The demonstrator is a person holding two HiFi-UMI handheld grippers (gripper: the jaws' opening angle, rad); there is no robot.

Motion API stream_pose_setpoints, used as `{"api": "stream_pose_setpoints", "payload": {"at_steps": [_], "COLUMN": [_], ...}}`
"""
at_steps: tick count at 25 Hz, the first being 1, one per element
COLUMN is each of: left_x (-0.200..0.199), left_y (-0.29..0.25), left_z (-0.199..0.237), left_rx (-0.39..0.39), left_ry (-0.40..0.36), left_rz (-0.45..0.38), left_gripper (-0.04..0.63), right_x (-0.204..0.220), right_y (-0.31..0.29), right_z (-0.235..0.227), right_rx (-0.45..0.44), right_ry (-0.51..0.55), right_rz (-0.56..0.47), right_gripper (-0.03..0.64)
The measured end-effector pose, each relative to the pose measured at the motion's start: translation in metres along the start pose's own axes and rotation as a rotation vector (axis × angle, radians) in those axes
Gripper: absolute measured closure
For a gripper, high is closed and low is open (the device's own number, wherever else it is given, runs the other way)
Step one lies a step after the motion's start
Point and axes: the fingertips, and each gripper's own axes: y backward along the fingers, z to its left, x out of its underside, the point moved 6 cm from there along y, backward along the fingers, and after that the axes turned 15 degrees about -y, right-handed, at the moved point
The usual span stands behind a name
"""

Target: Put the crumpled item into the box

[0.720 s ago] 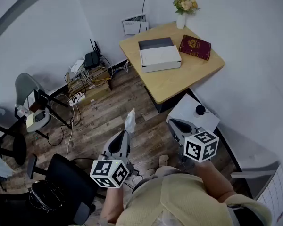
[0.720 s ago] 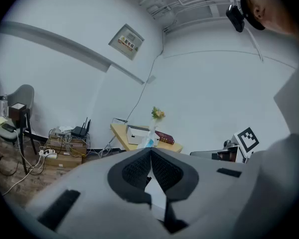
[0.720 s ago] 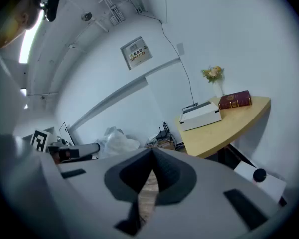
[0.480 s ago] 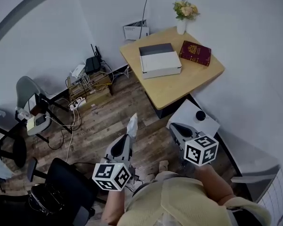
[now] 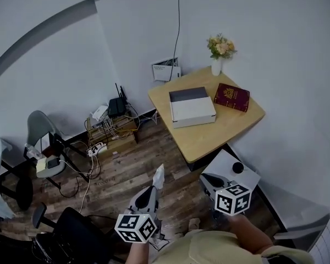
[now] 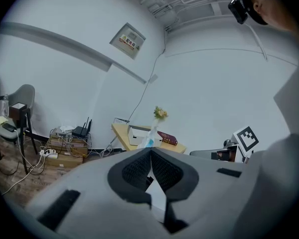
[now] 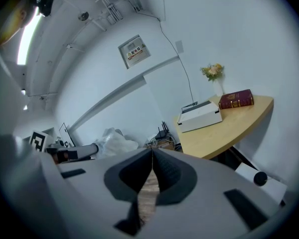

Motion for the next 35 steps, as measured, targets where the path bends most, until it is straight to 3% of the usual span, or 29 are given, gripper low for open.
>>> {"api": "stream_pose_setpoints", "payload": {"at_steps": [21, 35], "left_x": [-0.018, -0.022], "left_y": [-0.06, -0.095], "left_z": [0.001, 0.009], "left_rx": [0.0, 0.046], "left_ry": [-0.031, -0.041], "left_rz": [-0.005, 0.012], "left_gripper": [0.574, 0.574], "right_x": [-0.033, -0.04], "right_y": [-0.031, -0.049], "right_z": [-0.034, -0.049], "right_rx": [0.016, 0.042], "right_ry": [0.06, 0.05], "right_rz": [0.038, 0.047], "right_gripper": [0.586, 0.586]}}
